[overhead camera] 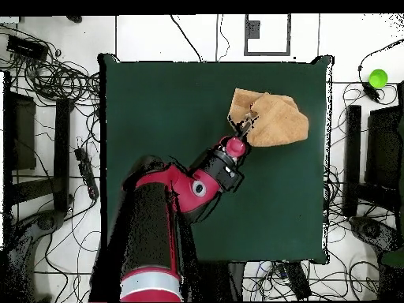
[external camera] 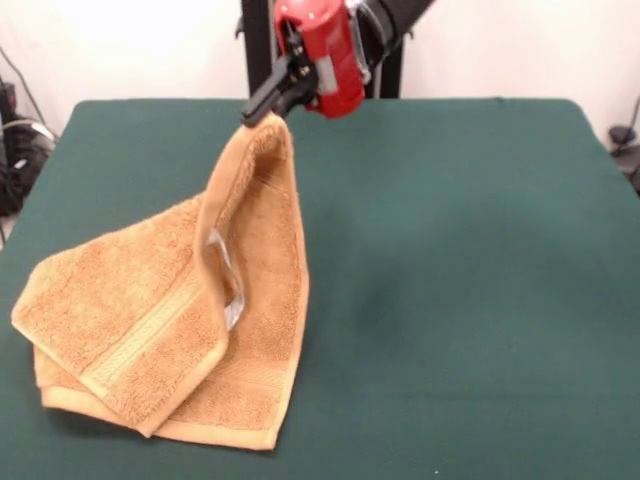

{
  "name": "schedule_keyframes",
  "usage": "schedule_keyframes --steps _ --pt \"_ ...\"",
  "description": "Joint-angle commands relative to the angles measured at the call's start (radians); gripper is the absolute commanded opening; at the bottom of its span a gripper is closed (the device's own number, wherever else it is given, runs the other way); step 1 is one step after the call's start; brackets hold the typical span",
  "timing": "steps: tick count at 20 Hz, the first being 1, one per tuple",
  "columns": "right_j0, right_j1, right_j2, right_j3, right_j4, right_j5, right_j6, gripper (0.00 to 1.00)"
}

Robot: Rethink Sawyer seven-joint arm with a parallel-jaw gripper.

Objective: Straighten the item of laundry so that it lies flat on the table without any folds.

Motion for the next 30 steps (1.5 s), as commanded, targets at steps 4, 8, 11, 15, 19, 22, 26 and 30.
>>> schedule_keyframes --steps 4,8,11,15,19,22,26,30 --pt "0.113 0.108 0.043 0.083 0.177 0.149 0.372 0.00" --pt "0.129 0.118 0.040 0.081 0.255 0.137 0.358 0.00" --pt "0.139 0.121 0.034 0.079 0.328 0.127 0.332 0.00" --pt "0.166 0.137 0.025 0.084 0.387 0.102 0.338 0.00" --pt "0.205 0.147 0.028 0.105 0.379 0.040 0.380 0.00" --pt "0.227 0.140 0.042 0.122 0.375 -0.011 0.395 0.00" --pt "0.274 0.133 0.054 0.146 0.339 -0.042 0.446 0.00" --pt "0.306 0.111 0.072 0.171 0.340 -0.079 0.447 0.00"
